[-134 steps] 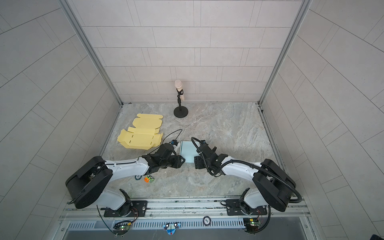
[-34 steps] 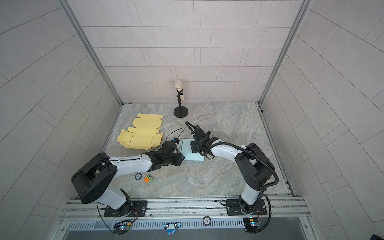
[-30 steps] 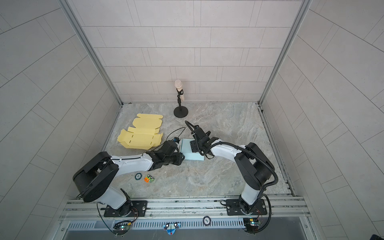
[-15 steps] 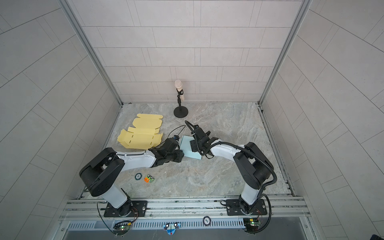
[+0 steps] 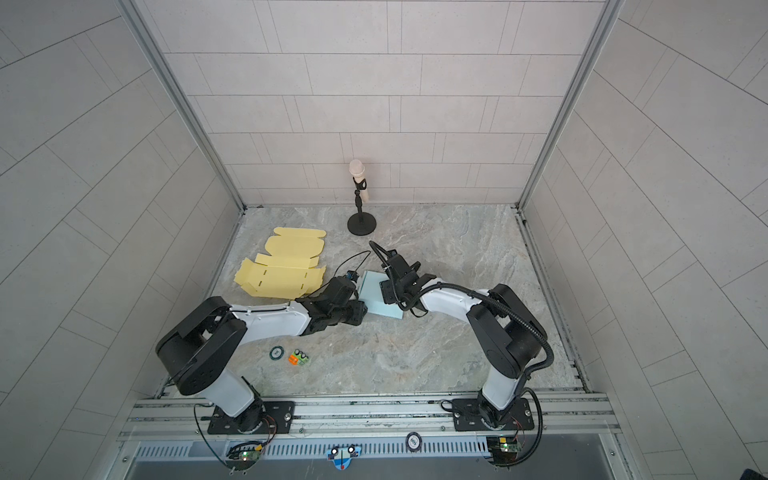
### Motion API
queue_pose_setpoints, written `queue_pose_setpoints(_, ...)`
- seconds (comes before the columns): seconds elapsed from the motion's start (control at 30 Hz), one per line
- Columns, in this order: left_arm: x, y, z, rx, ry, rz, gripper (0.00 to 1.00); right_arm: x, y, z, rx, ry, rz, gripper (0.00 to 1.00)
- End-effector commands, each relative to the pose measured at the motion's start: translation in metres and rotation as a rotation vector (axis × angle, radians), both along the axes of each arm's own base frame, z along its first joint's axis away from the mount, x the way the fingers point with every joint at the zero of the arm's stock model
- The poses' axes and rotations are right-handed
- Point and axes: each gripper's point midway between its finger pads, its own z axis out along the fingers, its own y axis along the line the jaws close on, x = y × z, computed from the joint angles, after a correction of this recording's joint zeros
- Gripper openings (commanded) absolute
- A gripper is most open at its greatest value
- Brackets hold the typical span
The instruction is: Fold the paper box
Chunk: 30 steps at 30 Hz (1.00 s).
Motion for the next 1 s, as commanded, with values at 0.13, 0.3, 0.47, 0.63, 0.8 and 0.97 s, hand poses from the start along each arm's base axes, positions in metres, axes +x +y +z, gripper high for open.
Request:
queue_pose_setpoints(0.13, -0.010, 0.015, 0.015, -0.036, 0.006, -0.004, 0.46, -0.022, -0.007, 0.007, -0.047, 0.072, 0.033, 0.68)
queue_pose_setpoints(0.3, -0.013, 0.018, 0.034, -0.119, 0.003, -0.013, 0.45, -0.013, -0.007, 0.035, -0.041, 0.018, 0.035, 0.69)
queue_pose_setpoints(0.47, -0.008, 0.020, 0.047, -0.157, -0.016, -0.009, 0.42, -0.002, 0.002, 0.048, -0.048, 0.006, 0.062, 0.70)
queue_pose_setpoints(0.63, -0.007, 0.010, 0.046, -0.187, -0.004, -0.038, 0.30, 0.016, 0.012, 0.050, -0.040, 0.006, 0.065, 0.70)
queue_pose_setpoints(0.8, -0.009, 0.001, 0.040, -0.205, 0.009, -0.059, 0.22, 0.033, 0.020, 0.049, -0.012, 0.015, 0.063, 0.70)
queue_pose_setpoints(0.97, -0.004, -0.002, 0.032, -0.194, 0.018, -0.055, 0.16, 0.045, 0.026, 0.040, 0.029, 0.046, 0.072, 0.70)
